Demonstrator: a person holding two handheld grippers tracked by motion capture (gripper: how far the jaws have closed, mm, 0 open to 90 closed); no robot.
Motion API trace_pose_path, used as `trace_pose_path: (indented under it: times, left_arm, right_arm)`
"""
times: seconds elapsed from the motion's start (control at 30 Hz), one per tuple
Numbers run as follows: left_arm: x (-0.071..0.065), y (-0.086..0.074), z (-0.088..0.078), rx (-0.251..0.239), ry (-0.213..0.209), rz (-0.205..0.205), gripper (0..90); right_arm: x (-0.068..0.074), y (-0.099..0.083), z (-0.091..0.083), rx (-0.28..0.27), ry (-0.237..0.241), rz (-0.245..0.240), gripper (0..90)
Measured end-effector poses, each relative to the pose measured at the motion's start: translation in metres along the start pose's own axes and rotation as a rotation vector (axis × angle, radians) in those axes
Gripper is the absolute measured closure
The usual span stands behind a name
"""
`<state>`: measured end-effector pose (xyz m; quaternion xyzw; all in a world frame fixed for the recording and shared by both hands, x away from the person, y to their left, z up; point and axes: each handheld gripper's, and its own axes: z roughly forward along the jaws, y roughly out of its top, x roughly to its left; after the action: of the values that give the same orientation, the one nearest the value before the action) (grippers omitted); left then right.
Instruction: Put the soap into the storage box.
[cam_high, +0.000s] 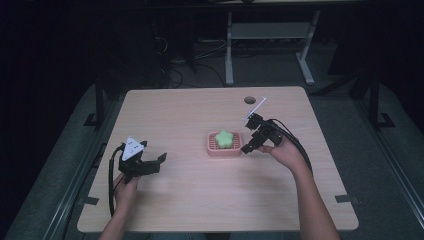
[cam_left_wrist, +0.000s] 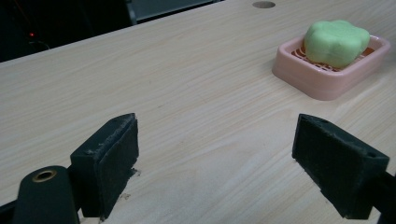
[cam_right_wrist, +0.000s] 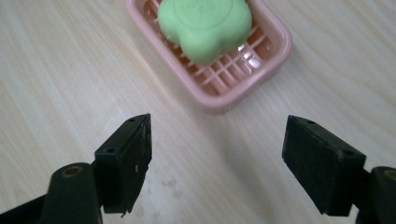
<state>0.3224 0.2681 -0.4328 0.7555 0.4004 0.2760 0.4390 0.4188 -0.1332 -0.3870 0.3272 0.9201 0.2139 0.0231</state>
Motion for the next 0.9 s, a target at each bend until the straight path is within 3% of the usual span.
trace_pose_path:
  times: [0.9]
  left_arm:
    - [-0.003,0.000,0.002,0.006,-0.007,0.013,14.3]
  right_arm:
    - [0.000,-0.086,-0.013,-0.045,-0.007,0.082,23.5]
